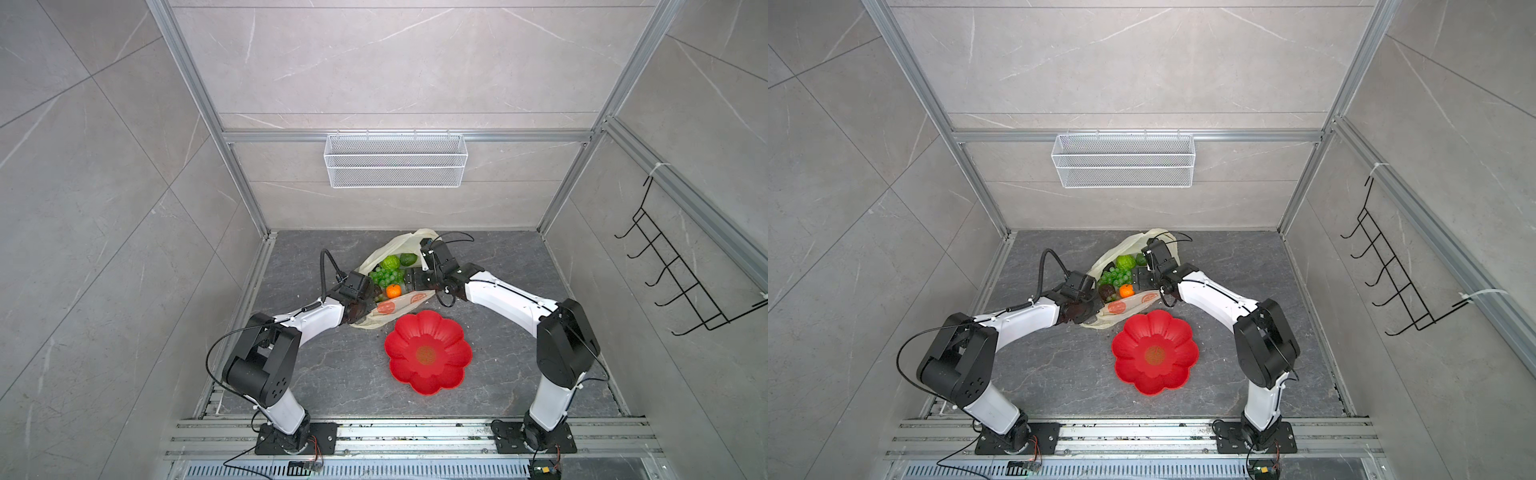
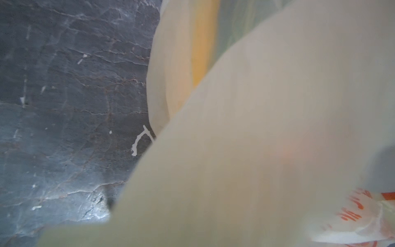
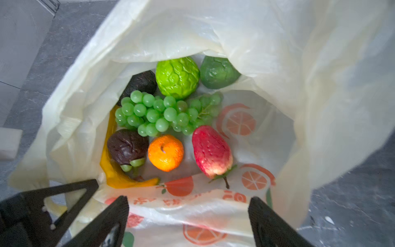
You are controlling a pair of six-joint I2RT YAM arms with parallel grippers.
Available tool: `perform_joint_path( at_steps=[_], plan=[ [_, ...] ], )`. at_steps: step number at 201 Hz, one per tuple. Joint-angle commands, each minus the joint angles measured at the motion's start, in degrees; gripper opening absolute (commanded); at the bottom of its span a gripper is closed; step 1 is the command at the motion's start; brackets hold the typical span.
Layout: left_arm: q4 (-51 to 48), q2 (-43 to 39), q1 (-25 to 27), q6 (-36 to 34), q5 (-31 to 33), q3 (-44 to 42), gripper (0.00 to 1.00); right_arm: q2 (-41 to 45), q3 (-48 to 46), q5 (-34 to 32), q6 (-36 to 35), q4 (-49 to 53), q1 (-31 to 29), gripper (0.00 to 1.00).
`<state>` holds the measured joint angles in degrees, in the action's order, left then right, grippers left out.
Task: Take the fake fruits out of the plastic bag
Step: 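Grasp the bag rim with the left gripper while the right gripper enters the bag, then grasp the red strawberry inside the bag with the right gripper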
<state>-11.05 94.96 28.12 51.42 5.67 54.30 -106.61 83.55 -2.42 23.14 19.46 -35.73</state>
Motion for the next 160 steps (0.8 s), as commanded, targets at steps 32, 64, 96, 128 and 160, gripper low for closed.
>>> perform_joint_path(
  at_steps=[32,64,96,128,160],
  plan=[
    [3.9,3.9,0.1,-4.1,-3.5,0.0,0.02,-8.0,7.2,1.7,4.5,5.3,-2.1,0.84],
    [4.3,5.2,0.1,-6.3,-2.7,1.5,0.03,-11.1,9.4,1.5,5.0,6.0,-2.1,0.79],
    [5.3,7.6,-0.1,-8.8,-3.0,4.0,0.03,-15.2,14.6,0.1,5.8,7.9,-2.0,0.70],
    [9.8,6.3,-0.1,-13.2,-2.6,2.9,0.03,-18.6,19.6,-2.9,6.0,10.1,-1.9,0.62],
    [10.4,6.3,-0.2,-15.8,-1.1,2.2,0.03,-20.9,23.6,-7.9,6.1,13.8,-1.5,0.56]
  ],
)
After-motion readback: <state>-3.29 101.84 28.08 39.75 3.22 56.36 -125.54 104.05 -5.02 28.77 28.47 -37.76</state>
